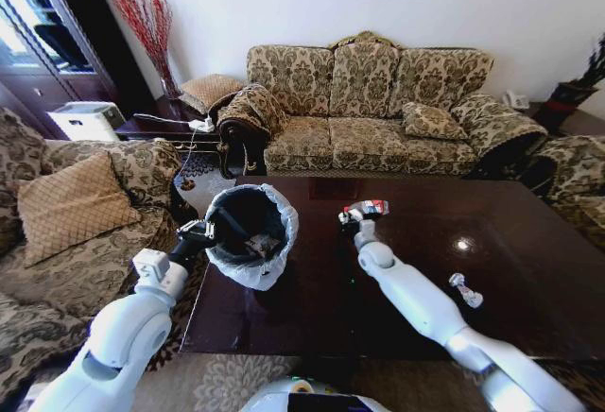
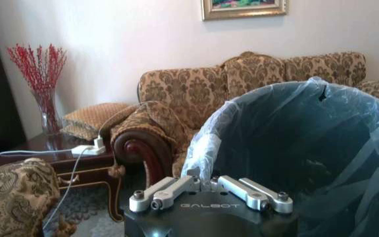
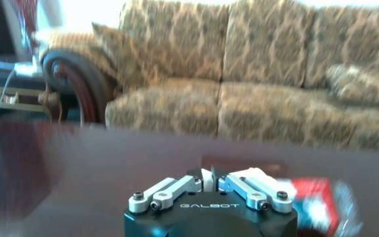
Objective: Move to the front of the table and place the trash on the table into the trash bin.
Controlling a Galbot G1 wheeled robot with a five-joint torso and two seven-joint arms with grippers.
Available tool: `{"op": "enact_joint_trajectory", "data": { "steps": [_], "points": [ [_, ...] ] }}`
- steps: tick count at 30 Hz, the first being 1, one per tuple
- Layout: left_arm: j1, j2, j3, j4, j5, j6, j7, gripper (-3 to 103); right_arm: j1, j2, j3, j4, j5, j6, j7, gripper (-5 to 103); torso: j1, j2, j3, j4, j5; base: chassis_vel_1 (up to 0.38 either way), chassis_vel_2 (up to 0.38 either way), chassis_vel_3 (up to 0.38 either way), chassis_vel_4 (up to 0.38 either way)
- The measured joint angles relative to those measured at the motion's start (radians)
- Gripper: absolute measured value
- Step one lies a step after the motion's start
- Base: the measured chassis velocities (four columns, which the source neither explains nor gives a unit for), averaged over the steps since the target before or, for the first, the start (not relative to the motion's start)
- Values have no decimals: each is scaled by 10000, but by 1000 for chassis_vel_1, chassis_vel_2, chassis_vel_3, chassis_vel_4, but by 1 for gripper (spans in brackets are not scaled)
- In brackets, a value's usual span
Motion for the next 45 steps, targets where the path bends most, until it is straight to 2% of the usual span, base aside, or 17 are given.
{"op": "enact_joint_trajectory", "data": {
  "steps": [2,3,6,7,9,10,11,14,15,18,23,26,32,34,38,41,45],
  "points": [
    [23,-61,0,-45,9,-1,0,1,198,-594,14,1264,347,-156,344,4,1,0,0,-1,1,0,0,0,0],
    [23,-61,0,-45,9,-1,0,1,198,-594,14,1264,347,-156,344,4,1,0,0,-1,1,0,0,0,0],
    [68,-153,63,-45,122,-3,9,1,1148,-1417,-106,3499,1468,-700,759,4,-1,1,0,-2,-2,0,0,0,0],
    [68,-153,63,-45,122,-3,9,1,1148,-1417,-106,3499,1468,-700,759,4,-1,1,0,-2,-2,0,0,0,0],
    [37,-239,147,23,181,-8,60,1,2359,-1674,-395,4815,2461,-1133,1030,4,-2,1,-1,-1,-5,0,0,0,0],
    [6,-280,181,46,200,-8,74,1,3097,-1725,-686,5324,3081,-1280,1203,4,-1,1,-1,0,-6,0,0,0,0],
    [6,-280,181,46,200,-8,74,1,3097,-1725,-686,5324,3081,-1280,1203,4,-1,1,-1,0,-6,0,0,0,0],
    [-61,-304,231,18,206,166,160,1,5151,-1723,-1946,6519,4723,-1464,1294,4,-1,1,-1,4,-8,0,0,0,0],
    [-61,-304,231,18,206,166,160,1,5151,-1723,-1946,6519,4723,-1464,1294,4,-1,1,-1,4,-8,0,0,0,0],
    [-34,-151,192,-56,196,576,240,1,6388,-1555,-3309,7552,5827,-1487,966,4,-1,1,-1,1,-7,0,0,0,0],
    [-6,-62,160,-120,94,842,234,1,7025,-1258,-4664,8537,6617,-1460,895,4,-2,1,-1,2,-6,0,0,0,0],
    [-9,-62,160,-134,48,891,222,1,7181,-1234,-5234,8866,6756,-1451,887,4,-1,1,-1,2,-5,0,0,0,0],
    [41,-110,159,-190,35,908,214,1,7091,-1520,-6281,9049,5936,-1555,780,2,-1,1,-1,0,-1,0,0,0,0],
    [84,-117,113,-238,33,906,212,1,6855,-1596,-6333,9043,5649,-1589,822,13,-1,1,-1,0,0,0,0,0,0],
    [117,-118,86,-271,29,834,164,1,6674,-1617,-6331,9003,5525,-1588,959,23,-1,1,-1,0,-1,0,0,0,0],
    [137,-154,77,-307,27,753,93,1,6593,-1696,-6271,8913,5496,-1585,1025,39,-1,1,-1,0,-2,0,0,0,0],
    [172,-250,77,-319,26,698,73,1,6453,-1785,-6065,8805,5411,-1402,1149,50,-1,1,-1,0,-3,0,0,0,0]
  ]
}}
